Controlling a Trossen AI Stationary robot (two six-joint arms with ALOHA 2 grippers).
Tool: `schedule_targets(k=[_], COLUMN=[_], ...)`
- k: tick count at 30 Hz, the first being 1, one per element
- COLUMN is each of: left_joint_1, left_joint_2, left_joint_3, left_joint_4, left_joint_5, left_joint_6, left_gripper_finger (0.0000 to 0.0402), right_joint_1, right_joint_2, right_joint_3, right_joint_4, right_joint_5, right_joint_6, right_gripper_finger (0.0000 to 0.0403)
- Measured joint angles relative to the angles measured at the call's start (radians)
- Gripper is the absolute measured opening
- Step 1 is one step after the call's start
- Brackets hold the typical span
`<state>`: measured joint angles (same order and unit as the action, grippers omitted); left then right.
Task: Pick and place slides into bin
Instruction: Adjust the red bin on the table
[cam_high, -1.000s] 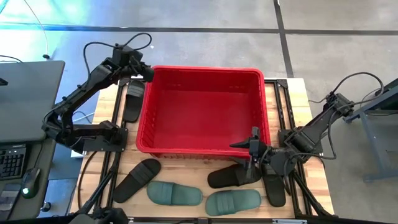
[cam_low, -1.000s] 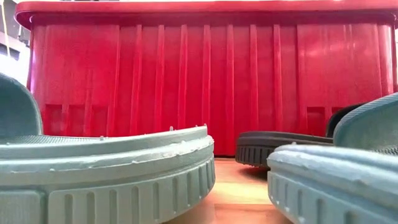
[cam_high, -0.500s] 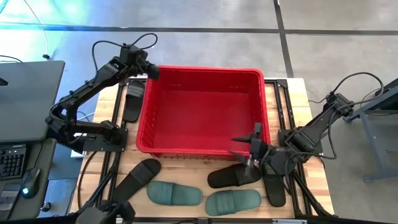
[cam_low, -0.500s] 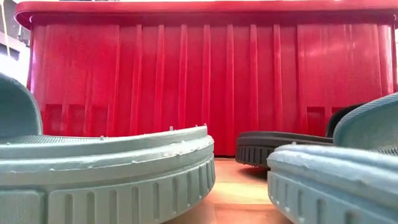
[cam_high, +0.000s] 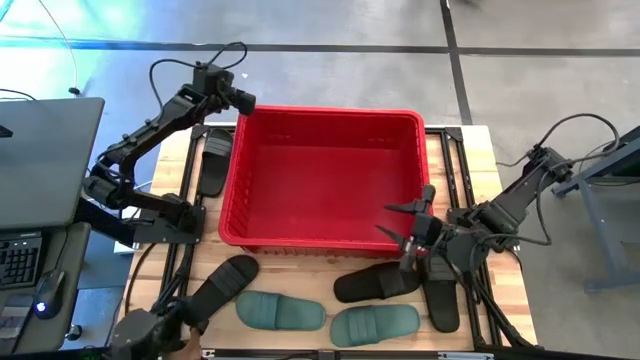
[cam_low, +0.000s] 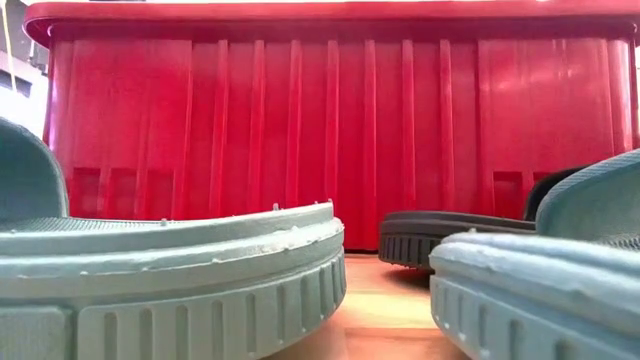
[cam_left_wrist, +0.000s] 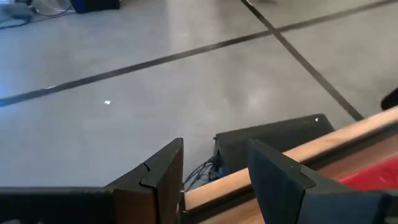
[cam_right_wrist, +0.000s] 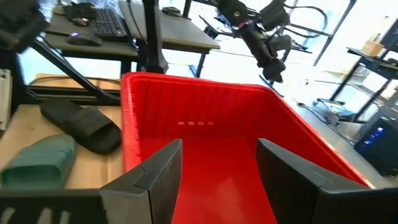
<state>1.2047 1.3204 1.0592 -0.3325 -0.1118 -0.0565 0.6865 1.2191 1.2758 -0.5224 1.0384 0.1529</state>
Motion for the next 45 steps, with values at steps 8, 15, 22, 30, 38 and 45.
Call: schedule_targets(k=[8, 15, 22, 30, 38, 45], left_joint_1=[0.012, -0.006, -0.147, -0.359, -0.62, -0.748], left_joint_2=[-0.006, -0.008, -0.082, -0.271, -0.445, -0.486], left_joint_3=[0.0, 0.0, 0.0, 0.0, 0.0, -0.001], left_joint_4=[-0.017, -0.134, -0.199, -0.461, -0.886, -1.251], left_joint_5=[-0.007, 0.179, 0.275, 0.077, -0.172, -0.162], left_joint_6=[0.033, 0.026, 0.081, 0.1, 0.006, -0.14], left_gripper_finger=[0.0163, 0.0163, 0.0163, 0.0163, 0.0163, 0.0163], right_joint_1=[-0.041, -0.073, -0.105, -0.118, -0.118, -0.118], right_joint_2=[-0.034, -0.04, -0.07, -0.071, -0.07, -0.07], right_joint_3=[0.0, 0.0, 0.0, 0.0, 0.0, 0.0], right_joint_4=[-0.044, -0.061, -0.078, -0.081, -0.081, -0.08], right_joint_5=[-0.022, -0.034, -0.071, -0.136, -0.138, -0.138], right_joint_6=[-0.023, -0.049, -0.048, -0.018, 0.004, 0.014], right_gripper_finger=[0.0197, 0.0197, 0.0197, 0.0197, 0.0197, 0.0197])
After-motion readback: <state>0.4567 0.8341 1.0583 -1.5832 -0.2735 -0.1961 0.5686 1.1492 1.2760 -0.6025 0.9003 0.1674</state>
